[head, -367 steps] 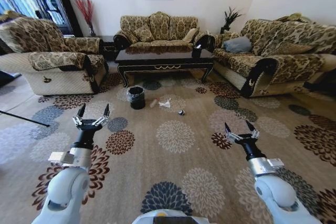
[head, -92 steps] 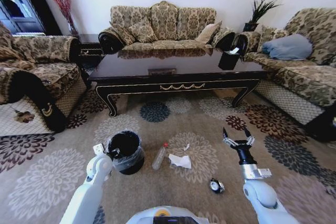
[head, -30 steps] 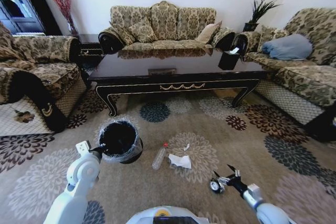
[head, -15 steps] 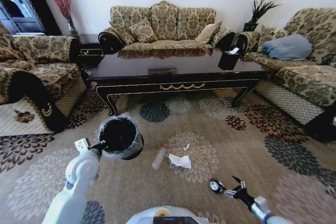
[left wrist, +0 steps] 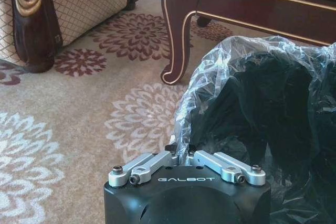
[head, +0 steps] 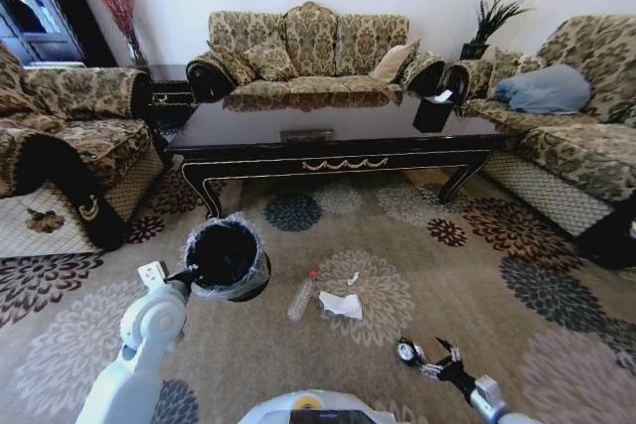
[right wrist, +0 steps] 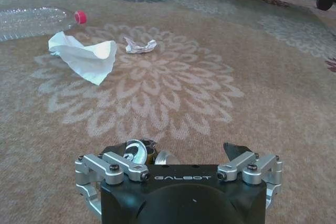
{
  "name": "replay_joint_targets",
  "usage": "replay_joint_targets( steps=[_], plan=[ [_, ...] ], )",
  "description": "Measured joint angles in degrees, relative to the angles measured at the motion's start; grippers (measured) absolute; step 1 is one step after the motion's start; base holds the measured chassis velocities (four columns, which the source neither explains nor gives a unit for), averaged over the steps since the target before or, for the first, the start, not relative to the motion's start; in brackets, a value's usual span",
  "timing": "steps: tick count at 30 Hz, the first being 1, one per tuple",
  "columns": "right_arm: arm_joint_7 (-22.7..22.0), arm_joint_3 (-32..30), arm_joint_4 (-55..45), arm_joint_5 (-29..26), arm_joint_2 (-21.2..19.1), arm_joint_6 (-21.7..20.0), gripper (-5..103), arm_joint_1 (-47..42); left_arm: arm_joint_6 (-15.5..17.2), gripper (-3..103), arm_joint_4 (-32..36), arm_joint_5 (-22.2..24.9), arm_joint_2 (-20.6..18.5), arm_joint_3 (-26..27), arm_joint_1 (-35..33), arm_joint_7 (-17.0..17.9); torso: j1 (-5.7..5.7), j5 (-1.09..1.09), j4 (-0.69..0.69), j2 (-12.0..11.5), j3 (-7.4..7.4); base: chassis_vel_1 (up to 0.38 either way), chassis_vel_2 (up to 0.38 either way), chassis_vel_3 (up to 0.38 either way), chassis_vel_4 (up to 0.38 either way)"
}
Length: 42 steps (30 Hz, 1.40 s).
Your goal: Move to the front of the table and pick up the trash from the floor, then place it into the trash bin.
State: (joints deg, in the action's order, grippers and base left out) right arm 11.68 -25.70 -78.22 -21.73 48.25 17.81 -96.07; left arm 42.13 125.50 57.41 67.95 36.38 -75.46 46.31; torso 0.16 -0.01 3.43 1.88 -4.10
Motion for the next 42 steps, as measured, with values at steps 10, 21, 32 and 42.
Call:
replay_joint_targets(
  steps=[10, 21, 32, 42],
  plan=[
    [-2.24, -0.05, 1.63, 2.72, 0.9, -0.1, 100, 0.84, 0.0, 2, 0.11, -0.13, 0.23, -0.15, -0.04, 0.06, 0.0, 0.0, -0.01, 0.0, 0.0, 0.0, 0.0, 0.0, 0.0],
    [-3.09, 0.15, 3.65, 5.55, 2.23, -0.04, 100, 1.89, 0.0, 2, 0.22, -0.12, 0.04, -0.11, 0.09, 0.12, 0.0, 0.0, 0.0, 0.0, 0.0, 0.0, 0.0, 0.0, 0.0],
    [-3.79, 0.9, 5.07, 7.57, 2.86, 0.04, 96, 2.98, 0.0, 2, 0.43, -0.15, 0.03, -0.05, -0.04, 0.15, 0.0, 0.0, 0.0, 0.0, 0.0, 0.0, 0.0, 0.0, 0.0],
    [-3.77, 1.95, 6.85, 8.5, 3.38, 0.69, 66, 4.52, 0.0, 2, 0.47, -0.17, -0.13, 0.29, -0.23, 0.17, 0.0, 0.0, 0.0, 0.0, 0.0, 0.0, 0.0, 0.0, 0.0]
  ],
)
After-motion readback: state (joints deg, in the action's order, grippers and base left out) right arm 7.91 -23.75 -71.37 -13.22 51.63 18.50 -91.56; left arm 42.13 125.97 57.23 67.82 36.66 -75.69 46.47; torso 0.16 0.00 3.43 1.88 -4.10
